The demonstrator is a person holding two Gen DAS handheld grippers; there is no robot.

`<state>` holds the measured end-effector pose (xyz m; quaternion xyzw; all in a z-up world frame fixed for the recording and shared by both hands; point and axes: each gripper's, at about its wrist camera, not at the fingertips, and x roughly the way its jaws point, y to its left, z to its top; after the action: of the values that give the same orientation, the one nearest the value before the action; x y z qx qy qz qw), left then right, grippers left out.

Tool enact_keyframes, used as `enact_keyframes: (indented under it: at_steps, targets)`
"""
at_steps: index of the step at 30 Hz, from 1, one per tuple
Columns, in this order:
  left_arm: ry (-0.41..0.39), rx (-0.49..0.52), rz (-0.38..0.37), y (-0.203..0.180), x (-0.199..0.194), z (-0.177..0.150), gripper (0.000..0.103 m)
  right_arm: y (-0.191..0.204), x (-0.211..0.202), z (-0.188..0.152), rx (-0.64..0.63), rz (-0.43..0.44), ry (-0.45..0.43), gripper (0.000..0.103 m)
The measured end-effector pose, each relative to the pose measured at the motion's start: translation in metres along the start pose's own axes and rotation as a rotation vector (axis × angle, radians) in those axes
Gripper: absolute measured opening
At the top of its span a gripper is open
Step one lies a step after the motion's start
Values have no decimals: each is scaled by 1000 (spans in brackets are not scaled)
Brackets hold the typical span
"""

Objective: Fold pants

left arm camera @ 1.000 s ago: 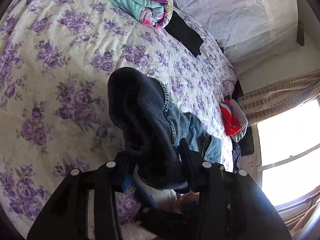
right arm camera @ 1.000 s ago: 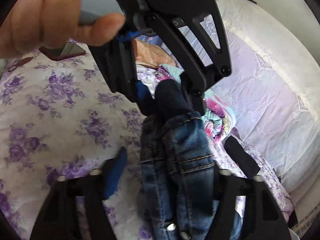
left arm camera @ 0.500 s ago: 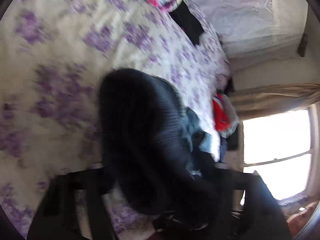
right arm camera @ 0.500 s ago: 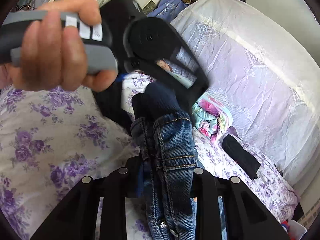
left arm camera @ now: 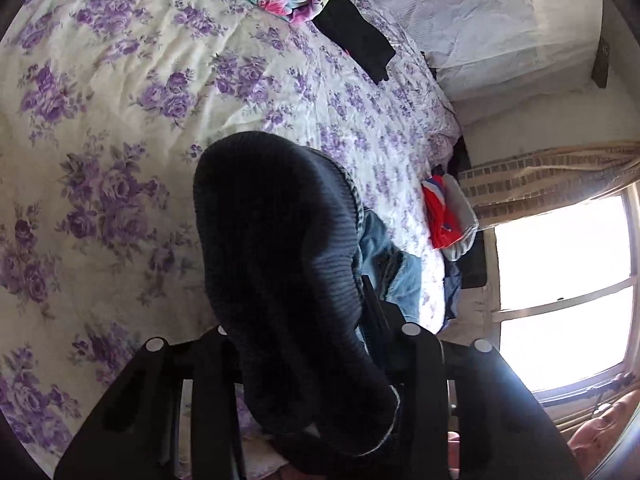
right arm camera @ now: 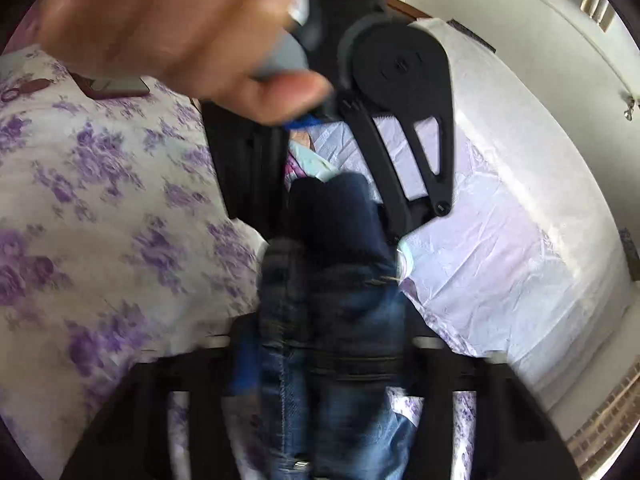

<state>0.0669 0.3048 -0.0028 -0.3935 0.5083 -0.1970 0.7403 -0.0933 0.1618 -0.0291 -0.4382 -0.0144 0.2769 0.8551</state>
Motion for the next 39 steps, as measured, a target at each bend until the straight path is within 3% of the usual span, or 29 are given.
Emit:
enact_keyframes:
  at_steps: [2, 7, 13, 19, 27, 32, 39]
  targets:
    - [4, -15, 1, 4, 4, -2, 42, -7, 0, -2, 24, 35, 11, 32]
    - [-52, -19, -60, -12, -6, -8, 42, -25, -5, -6, 92, 28, -19, 31]
    - [-116, 112, -97, -90, -4, -13, 42, -93, -26, -23, 409, 1, -94, 32]
    - [-95, 273, -112, -177, 43, -19, 43, -160, -54, -72, 767, -30, -137, 32]
    - [1, 451, -12, -257, 154, -48, 45, -207, -88, -173, 1138, -78, -81, 32]
    - [93, 493, 50, -267, 221, -62, 45, -211, -99, -236, 1352, -60, -43, 32]
    - [107, 544, 214, -266, 287, -81, 47, -199, -88, -320, 1651, 45, -21, 32]
